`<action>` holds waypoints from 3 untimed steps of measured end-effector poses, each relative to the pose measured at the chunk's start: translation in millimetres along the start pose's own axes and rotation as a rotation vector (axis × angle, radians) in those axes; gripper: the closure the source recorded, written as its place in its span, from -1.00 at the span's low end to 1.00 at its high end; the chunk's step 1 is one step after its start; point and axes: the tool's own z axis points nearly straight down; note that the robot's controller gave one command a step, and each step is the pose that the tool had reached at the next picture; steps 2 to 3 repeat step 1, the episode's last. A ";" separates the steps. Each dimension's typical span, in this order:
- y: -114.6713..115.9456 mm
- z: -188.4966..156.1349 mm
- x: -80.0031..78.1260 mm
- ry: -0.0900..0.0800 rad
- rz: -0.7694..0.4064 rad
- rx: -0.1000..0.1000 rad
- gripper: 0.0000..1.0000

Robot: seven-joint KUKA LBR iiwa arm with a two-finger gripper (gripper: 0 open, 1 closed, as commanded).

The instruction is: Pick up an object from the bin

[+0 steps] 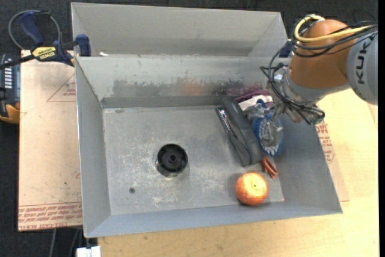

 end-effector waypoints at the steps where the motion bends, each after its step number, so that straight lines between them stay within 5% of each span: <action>1: 0.0 -0.2 0.0 -0.001 0.001 0.000 1.00; 3: 0.0 -0.2 0.0 -0.001 0.001 0.000 1.00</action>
Offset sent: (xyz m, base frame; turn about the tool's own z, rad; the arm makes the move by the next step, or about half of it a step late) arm -0.0003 0.0112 0.0916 0.0197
